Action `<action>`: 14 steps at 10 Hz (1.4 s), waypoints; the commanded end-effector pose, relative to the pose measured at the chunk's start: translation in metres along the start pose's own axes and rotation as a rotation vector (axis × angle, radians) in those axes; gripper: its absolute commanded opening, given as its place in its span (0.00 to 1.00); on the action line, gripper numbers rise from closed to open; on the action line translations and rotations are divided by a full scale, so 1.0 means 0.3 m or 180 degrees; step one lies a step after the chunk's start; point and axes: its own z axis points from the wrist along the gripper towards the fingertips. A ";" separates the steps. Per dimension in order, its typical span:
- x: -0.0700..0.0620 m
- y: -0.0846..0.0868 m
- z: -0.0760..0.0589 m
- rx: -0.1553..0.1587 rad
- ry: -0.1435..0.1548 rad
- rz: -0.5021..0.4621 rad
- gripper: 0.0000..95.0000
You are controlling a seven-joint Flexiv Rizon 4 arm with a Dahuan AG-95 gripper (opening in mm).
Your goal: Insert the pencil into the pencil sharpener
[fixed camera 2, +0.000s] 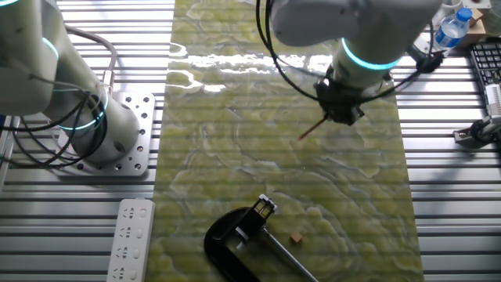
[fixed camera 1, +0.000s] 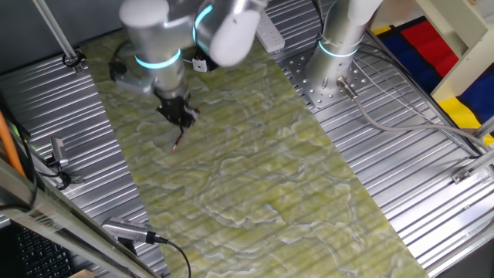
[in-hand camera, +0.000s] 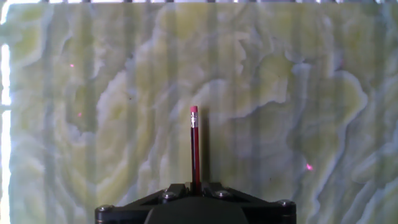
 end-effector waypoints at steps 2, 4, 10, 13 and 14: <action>0.140 -0.046 -0.064 -0.0005 0.0025 -0.0292 0.00; 0.151 -0.045 -0.068 0.0037 0.0193 -0.0405 0.00; 0.240 -0.059 -0.070 0.0095 0.0330 -0.0554 0.00; 0.265 -0.070 -0.057 0.0099 0.0319 -0.0563 0.00; 0.267 -0.071 -0.056 0.0099 0.0318 -0.0564 0.00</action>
